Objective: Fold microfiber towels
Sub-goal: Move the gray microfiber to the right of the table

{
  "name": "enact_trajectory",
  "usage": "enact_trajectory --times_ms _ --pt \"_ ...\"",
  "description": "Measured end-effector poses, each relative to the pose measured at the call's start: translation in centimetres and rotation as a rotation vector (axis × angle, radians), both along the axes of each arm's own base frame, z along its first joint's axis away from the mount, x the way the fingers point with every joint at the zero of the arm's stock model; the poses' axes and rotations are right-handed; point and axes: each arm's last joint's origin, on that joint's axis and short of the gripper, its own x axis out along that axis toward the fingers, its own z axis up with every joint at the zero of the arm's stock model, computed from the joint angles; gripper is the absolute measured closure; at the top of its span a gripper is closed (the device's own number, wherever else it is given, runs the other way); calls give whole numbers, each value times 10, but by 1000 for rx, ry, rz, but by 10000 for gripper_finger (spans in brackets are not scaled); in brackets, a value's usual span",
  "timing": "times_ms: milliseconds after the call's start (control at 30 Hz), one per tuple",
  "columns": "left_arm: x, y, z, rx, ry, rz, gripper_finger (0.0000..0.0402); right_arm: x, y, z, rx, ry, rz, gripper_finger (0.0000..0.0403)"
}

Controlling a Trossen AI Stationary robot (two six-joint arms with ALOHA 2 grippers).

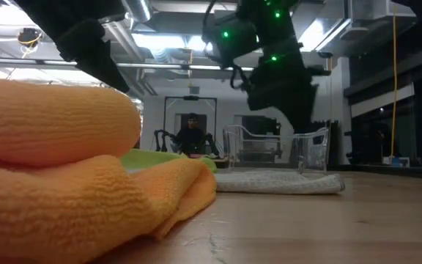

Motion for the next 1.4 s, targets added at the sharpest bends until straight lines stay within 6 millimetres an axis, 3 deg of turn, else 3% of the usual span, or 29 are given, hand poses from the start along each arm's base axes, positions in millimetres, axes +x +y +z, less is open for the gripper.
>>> enact_trajectory --times_ms 100,233,333,433,533,700,867,1033,1167,1400 --pt "0 0 0 -1 1 -1 303 3 16 -5 203 -70 194 291" --pt "0 0 0 -1 3 -2 303 17 47 -6 380 -309 532 291" --pt "0 0 0 -1 3 -1 303 25 64 8 381 -503 736 291" --pt "0 0 0 -1 3 -2 303 25 68 19 293 -614 846 291" --pt "0 0 0 -1 3 -1 303 12 63 27 212 -661 875 291" --pt "0 0 0 -1 4 -3 303 -34 47 33 186 -714 765 291" --pt "0 0 0 -2 5 -4 303 -54 42 38 74 -1074 696 291" --pt "0 0 0 -1 5 -4 303 -47 43 24 19 -1389 662 291" --pt "0 0 0 -2 5 -5 303 -37 44 -5 -4 -1387 701 291" --pt "0 0 0 -2 5 -5 303 6 44 -25 15 -1356 639 291"
